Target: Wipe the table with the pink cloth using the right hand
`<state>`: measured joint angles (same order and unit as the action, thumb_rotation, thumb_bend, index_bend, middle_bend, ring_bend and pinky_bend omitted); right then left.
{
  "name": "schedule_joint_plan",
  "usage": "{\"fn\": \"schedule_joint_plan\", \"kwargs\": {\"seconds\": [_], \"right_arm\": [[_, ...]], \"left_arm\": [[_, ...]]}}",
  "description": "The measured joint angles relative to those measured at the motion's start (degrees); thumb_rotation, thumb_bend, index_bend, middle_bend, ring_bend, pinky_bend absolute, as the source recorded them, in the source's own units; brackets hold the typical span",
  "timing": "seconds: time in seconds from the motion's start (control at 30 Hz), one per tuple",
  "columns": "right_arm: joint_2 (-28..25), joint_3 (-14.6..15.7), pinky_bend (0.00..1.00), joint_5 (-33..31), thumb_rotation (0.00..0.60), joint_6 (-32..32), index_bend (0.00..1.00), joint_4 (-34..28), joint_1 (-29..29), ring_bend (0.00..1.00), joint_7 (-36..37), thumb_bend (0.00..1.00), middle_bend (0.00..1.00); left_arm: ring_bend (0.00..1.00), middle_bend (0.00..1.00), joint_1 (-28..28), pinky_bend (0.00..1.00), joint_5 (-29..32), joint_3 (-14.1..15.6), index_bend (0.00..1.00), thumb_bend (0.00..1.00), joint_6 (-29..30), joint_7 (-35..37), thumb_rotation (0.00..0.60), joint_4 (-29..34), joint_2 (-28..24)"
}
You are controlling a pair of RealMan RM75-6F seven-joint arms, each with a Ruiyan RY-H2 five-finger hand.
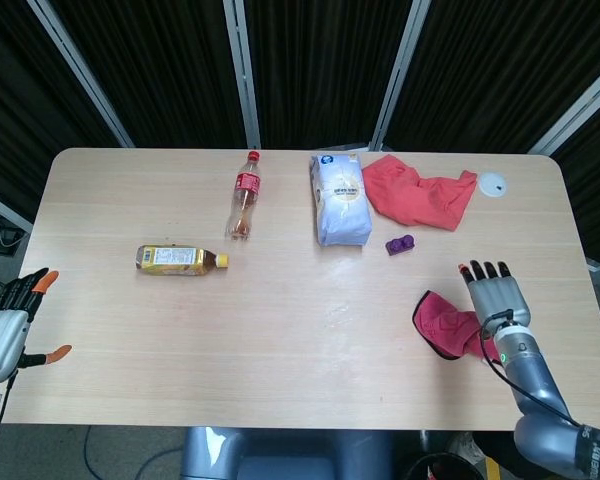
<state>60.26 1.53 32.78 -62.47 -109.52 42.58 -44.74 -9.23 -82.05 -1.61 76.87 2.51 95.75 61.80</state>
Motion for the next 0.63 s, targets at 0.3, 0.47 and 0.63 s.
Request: {"fn": "schedule_joint_plan", "kwargs": {"seconds": [0.3,0.47,0.63], "right_arm": [[2.56,4.13,0.0,34.42,0.6,-19.57,0.0,3.26,-18.29,0.0,22.83,0.0,0.0],[5.12,6.1,0.0,45.22,0.6,-30.08,0.0,9.11,-27.27,0.0,30.91,0.0,0.0],[6.76,6.67,0.0,50.29,0.6,-34.51,0.0,13.39,-32.17,0.0,35.13,0.0,0.0]], "left_arm": [[0.0,0.0,0.85,0.0,-1.69,-0.05,0.03,0.02,3.19,-2.5,0.6,-1.03,1.23],[0.0,0.0,1.27,0.0,-2.52,-0.09,0.02,0.02,4.53,-3.1,0.6,-1.58,1.87],[0.0,0.0,1.43,0.0,-2.92,-0.25,0.01,0.02,5.26,-3.78,0.6,-2.47,2.49]]}}
